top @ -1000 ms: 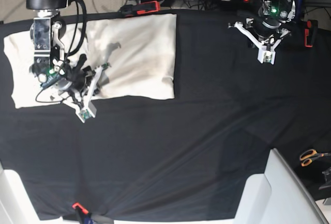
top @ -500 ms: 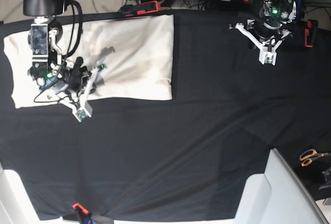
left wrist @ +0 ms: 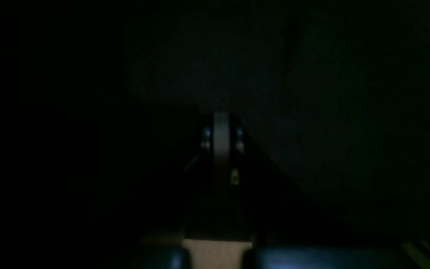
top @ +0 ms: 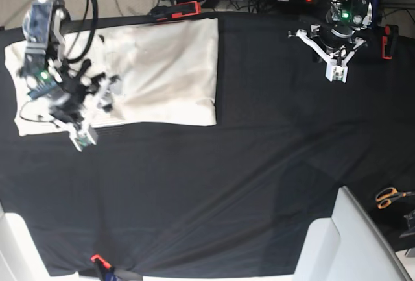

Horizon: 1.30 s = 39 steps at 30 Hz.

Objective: Fold the T-shirt properly
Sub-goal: 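Press and smooth the shirt's folded end with the right gripper, then grasp the shirt's outer end with the right gripper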

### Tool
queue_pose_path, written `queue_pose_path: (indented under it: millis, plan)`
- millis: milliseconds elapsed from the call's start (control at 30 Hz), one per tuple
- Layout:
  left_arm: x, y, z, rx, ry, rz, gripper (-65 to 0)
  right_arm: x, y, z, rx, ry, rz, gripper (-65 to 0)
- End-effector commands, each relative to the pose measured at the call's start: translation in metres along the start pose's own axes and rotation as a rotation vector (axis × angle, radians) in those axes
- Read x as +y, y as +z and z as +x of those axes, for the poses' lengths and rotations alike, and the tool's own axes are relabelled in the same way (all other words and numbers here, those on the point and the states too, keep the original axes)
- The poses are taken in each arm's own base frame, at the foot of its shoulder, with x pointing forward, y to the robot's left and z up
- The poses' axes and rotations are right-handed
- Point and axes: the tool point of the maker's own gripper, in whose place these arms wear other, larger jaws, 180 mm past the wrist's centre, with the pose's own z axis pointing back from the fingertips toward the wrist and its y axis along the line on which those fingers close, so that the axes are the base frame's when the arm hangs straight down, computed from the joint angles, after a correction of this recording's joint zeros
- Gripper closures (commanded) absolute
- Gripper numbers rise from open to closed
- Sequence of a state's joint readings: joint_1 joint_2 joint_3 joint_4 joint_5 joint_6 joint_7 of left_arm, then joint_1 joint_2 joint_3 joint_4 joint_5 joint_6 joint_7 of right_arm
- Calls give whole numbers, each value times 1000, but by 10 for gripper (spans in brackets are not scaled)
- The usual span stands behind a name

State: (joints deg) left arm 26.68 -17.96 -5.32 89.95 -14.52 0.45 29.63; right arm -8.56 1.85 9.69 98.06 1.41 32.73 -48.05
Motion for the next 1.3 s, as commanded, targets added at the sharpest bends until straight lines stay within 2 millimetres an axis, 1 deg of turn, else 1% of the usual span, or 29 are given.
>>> queue_pose_path:
  millis: [0, 33, 67, 133, 167, 233, 267, 333, 467, 633, 700, 767, 833, 900, 967, 1000, 1033, 1067, 1100, 1167, 1200, 1233, 1267]
  plan:
    - [5, 1, 11, -33, -9, 13, 0, 1, 7, 5, -26, 7, 2, -350]
    - [6, 1, 12, -33, -10, 14, 0, 5, 10, -3, -11, 8, 5, -332]
    - [6, 1, 12, -33, -10, 14, 0, 10, 12, -11, 0, 11, 12, -299]
    - [6, 1, 13, -36, -10, 14, 0, 17, 13, -23, 15, 6, 25, -188]
    - [5, 1, 13, -36, -10, 12, 0, 20, 13, -28, 19, 1, 31, -117]
    - [5, 1, 13, -37, -11, 11, 0, 23, 13, -32, 25, -2, 39, -6]
    - [4, 1, 13, -36, -12, 9, 0, 25, 11, -35, 32, -8, 45, 0]
    - [3, 1, 13, -36, -13, 7, 0, 29, 6, -41, 49, -20, 60, -21]
    - [3, 1, 13, -36, -13, 7, 0, 30, -1, -52, 82, -39, 73, -18]
    - [4, 1, 13, -36, -12, 9, 0, 34, 3, -49, 74, -28, 76, -11]
    - [3, 1, 13, -36, -13, 7, 0, 44, 1, -48, 74, -10, 100, -8]
    - [3, 1, 13, -36, -13, 7, 0, 49, -7, -57, 102, -19, 121, -8]
    - [2, 1, 13, -37, -13, 5, 0, 49, -17, -60, 102, -36, 137, -8]
    - [2, 1, 13, -37, -13, 5, 0, 48, -22, -64, 102, -41, 142, -8]
    - [4, 1, 13, -37, -11, 9, 0, 35, -15, -61, 93, -15, 111, -8]
    - [4, 1, 13, -37, -10, 10, 0, 27, -9, -54, 74, 2, 86, -8]
    - [5, 1, 12, -36, -9, 11, 0, 17, 0, -51, 66, 10, 53, -8]
    - [5, 1, 12, -34, -9, 11, 0, 2, 10, -49, 57, 1, 7, -11]
    - [5, 1, 12, -35, -11, 12, 0, -17, 22, -43, 41, -16, -51, -12]
    - [5, 1, 12, -35, -11, 12, 0, -57, 46, -39, 13, -65, -166, -15]
    - [5, 1, 12, -35, -11, 12, 0, -76, 54, -37, 0, -95, -217, -17]
    - [5, 1, 13, -36, -11, 12, 0, -97, 62, -40, -6, -138, -268, -20]
    - [5, 1, 13, -38, -11, 12, 0, -112, 64, -43, -9, -178, -296, -32]
